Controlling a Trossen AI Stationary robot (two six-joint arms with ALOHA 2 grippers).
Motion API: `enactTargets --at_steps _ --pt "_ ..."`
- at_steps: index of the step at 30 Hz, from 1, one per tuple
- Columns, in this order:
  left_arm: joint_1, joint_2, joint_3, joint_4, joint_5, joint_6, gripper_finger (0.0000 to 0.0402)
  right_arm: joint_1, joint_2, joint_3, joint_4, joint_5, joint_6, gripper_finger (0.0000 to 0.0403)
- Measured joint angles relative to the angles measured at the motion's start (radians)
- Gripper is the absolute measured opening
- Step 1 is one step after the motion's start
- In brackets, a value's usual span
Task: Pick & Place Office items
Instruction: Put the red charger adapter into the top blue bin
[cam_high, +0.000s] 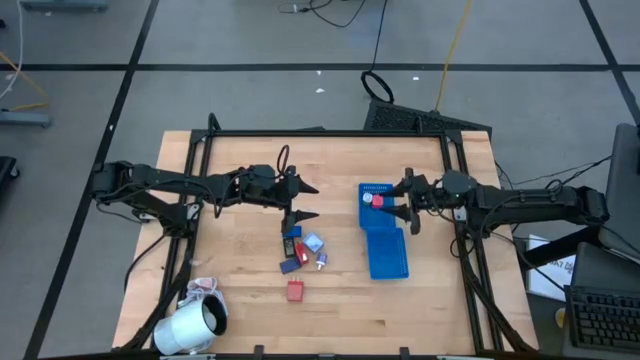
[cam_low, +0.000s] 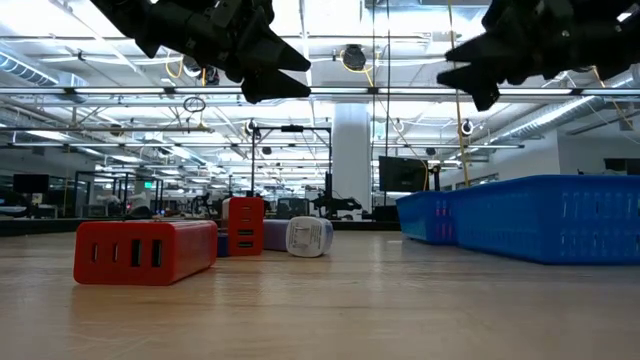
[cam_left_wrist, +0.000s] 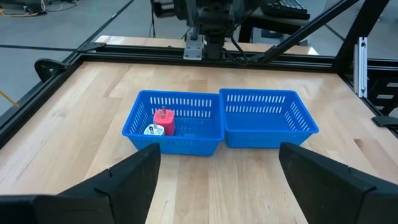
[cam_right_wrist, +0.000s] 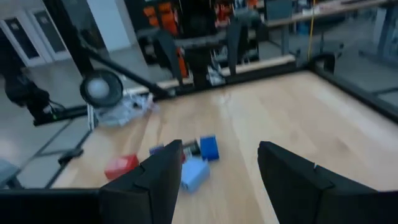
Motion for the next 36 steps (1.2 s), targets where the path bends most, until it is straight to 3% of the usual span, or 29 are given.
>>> enactTargets --at_steps 6,10,18,25,30,36 --pt "0.0 0.0 0.0 0.037 0.001 -0.009 0.0327 0.0 0.0 0.0 0.06 -0.076 -0.027 0.0199" --pt "0.007 -0.051 -0.002 -0.026 0.008 -0.047 0.0319 0.0 0.0 0.0 0.074 -0.078 -0.055 0.0199" --pt "0.075 -0.362 0.0 -0.385 0.001 -0.029 0.0304 0.0 0.0 0.0 0.073 -0.077 -0.108 0.0199" --pt "0.046 -0.647 0.0 -0.537 0.002 0.008 0.031 0.0 0.0 0.0 0.075 -0.077 -0.13 0.0199" --pt "0.004 -0.783 -0.01 -0.615 0.001 0.033 0.0321 0.0 0.0 0.0 0.075 -0.076 -0.114 0.0199" --pt "-0.036 -0.886 -0.14 -0.532 0.001 0.055 0.0332 0.0 0.001 0.0 0.075 -0.076 -0.105 0.0199"
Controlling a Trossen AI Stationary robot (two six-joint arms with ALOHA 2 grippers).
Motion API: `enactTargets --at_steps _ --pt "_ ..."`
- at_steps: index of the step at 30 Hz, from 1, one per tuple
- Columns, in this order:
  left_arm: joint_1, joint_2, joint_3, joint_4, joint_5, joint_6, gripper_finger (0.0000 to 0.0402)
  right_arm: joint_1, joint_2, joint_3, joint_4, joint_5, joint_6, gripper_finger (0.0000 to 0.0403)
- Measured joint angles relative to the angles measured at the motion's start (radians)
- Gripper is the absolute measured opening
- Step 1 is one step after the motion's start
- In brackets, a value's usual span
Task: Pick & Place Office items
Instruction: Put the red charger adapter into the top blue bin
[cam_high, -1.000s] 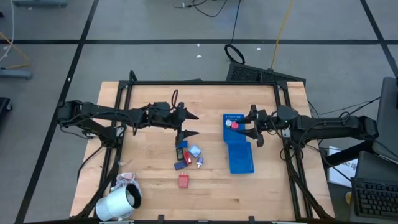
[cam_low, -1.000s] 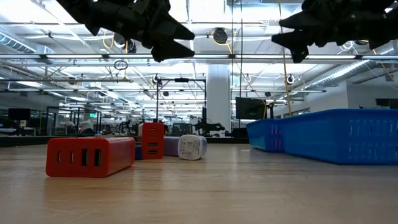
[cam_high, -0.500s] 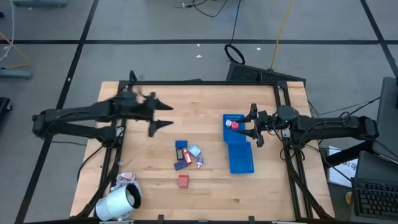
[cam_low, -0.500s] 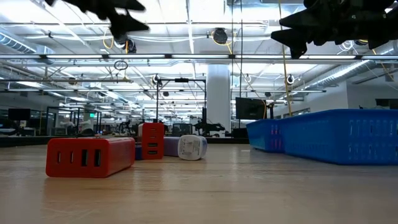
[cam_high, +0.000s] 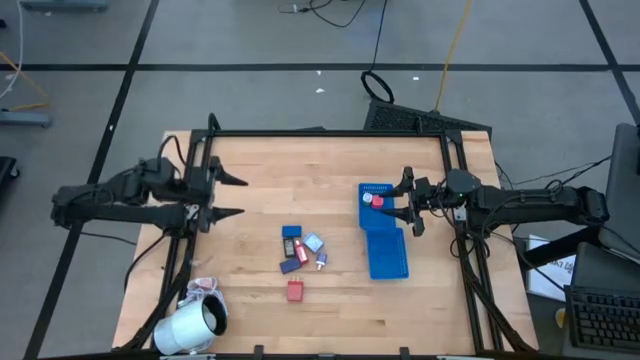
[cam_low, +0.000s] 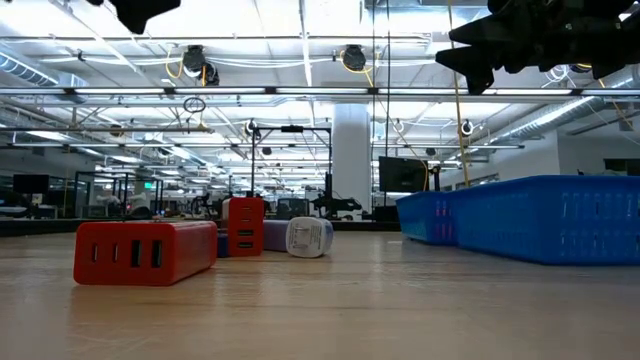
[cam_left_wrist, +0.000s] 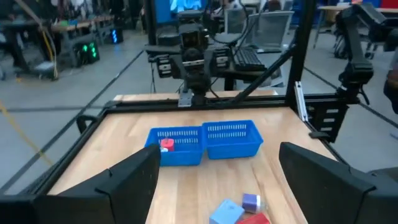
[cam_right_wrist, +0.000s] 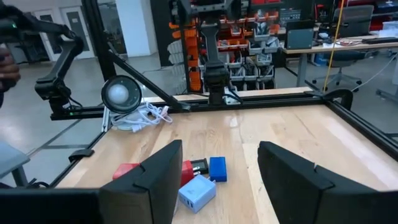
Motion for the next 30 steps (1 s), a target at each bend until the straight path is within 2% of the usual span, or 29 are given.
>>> enactTargets --at_steps 5,8,14,22,26,30 --pt "-0.015 -0.027 -0.2 0.293 0.0 -0.004 0.0328 0.0 0.0 0.0 0.0 0.001 0.0 0.0199" --pt "-0.016 -0.027 -0.281 0.399 -0.001 -0.005 0.0322 0.0 0.0 0.0 0.0 0.001 0.0 0.0199" --pt "-0.004 -0.109 -0.306 0.321 -0.025 -0.029 0.0308 0.0 0.0 0.0 0.006 0.001 -0.01 0.0199" --pt "-0.005 -0.35 -0.307 0.159 -0.048 -0.035 0.0303 0.0 0.0 0.0 0.008 0.001 -0.026 0.0199" --pt "-0.005 -0.401 -0.341 0.164 -0.061 -0.075 0.0312 0.0 0.0 0.0 0.008 0.001 -0.027 0.0199" --pt "-0.005 -0.405 -0.404 0.251 -0.054 -0.073 0.0321 0.0 0.0 0.0 0.008 0.001 -0.029 0.0199"
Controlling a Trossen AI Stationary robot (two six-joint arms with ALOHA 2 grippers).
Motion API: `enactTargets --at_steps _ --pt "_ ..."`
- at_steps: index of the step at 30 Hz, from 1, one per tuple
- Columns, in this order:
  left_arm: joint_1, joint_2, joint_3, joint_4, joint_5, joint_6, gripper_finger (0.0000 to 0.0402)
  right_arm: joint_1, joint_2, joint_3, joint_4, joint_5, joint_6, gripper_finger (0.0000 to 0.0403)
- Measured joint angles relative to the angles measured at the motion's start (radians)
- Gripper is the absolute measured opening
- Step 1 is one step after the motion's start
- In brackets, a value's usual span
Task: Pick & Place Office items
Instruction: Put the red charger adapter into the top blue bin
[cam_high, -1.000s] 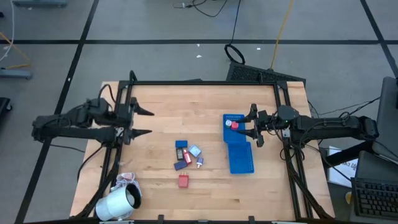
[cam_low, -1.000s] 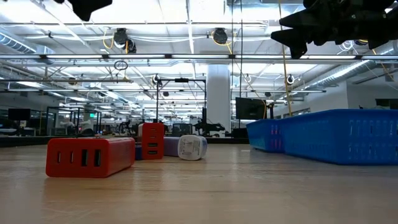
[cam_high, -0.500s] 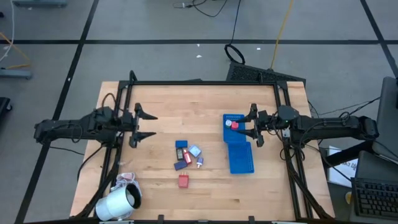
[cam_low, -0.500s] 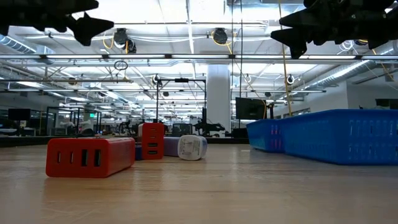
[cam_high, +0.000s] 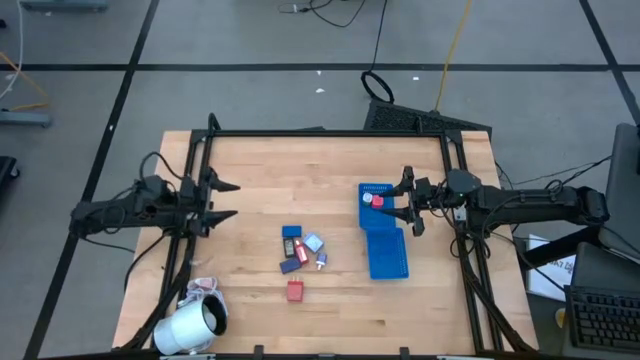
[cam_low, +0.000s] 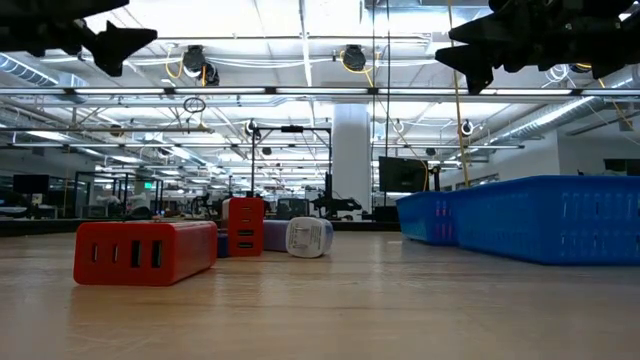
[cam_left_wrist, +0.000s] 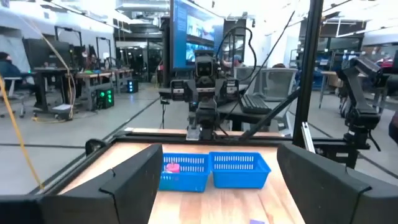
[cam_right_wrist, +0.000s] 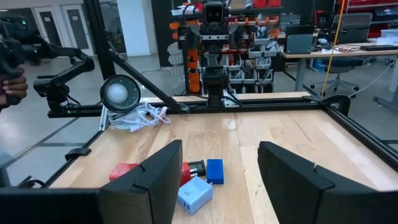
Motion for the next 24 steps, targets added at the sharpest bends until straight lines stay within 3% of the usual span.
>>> enactTargets --at_steps 7,19,24 --pt "0.0 0.0 -0.088 0.076 0.018 0.002 0.0331 0.0 0.0 0.0 -0.001 0.0 0.0 0.0199" --pt "0.0 0.0 -0.095 0.059 0.03 0.037 0.0306 0.001 0.0 0.0 0.0 -0.003 0.062 0.0199" --pt "0.0 0.0 -0.095 0.059 0.03 0.053 0.0305 0.077 0.035 -0.059 0.146 0.0 0.076 0.0198"
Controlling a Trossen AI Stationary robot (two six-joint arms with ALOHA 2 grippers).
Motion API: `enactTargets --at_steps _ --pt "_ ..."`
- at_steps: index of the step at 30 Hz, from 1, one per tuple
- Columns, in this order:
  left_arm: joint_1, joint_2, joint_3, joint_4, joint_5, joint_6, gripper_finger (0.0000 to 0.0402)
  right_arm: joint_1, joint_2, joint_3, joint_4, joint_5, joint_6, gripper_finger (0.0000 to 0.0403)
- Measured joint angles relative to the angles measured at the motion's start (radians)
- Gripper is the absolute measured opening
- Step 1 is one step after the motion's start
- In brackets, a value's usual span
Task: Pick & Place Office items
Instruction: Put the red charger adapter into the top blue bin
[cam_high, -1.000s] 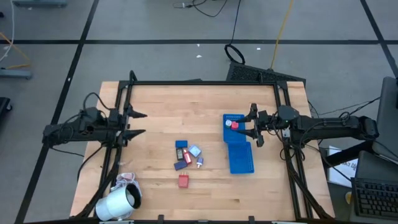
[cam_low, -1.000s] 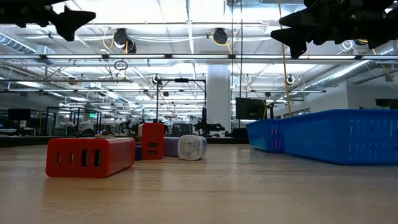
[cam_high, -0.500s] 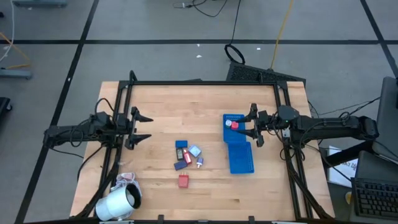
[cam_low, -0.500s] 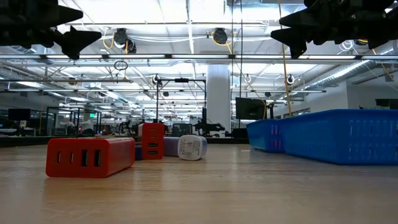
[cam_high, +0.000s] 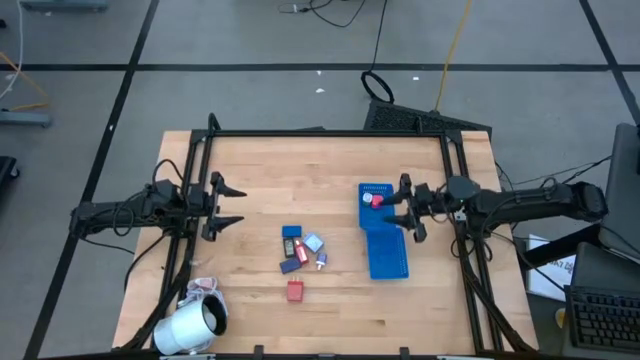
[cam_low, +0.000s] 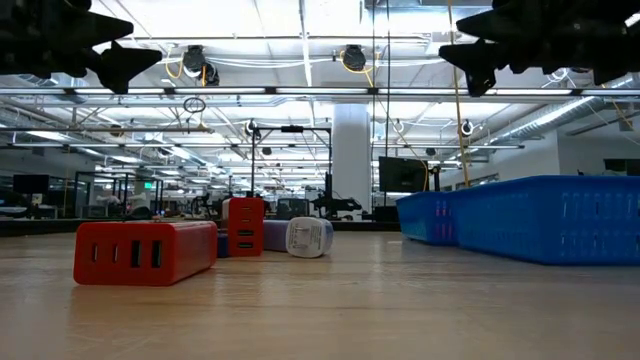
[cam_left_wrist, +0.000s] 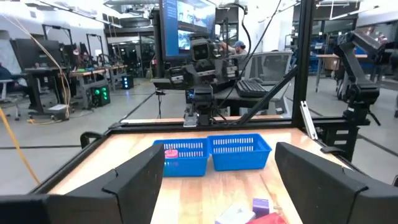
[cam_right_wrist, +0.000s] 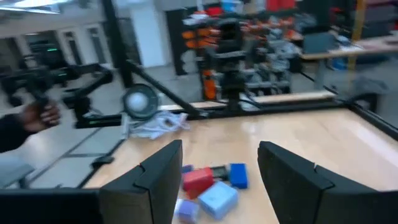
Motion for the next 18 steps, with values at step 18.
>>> enactTargets --at_steps 18 --pt "0.0 0.0 0.0 0.001 0.0 -0.11 0.0329 0.351 0.378 -0.024 0.565 0.211 0.016 0.0173"
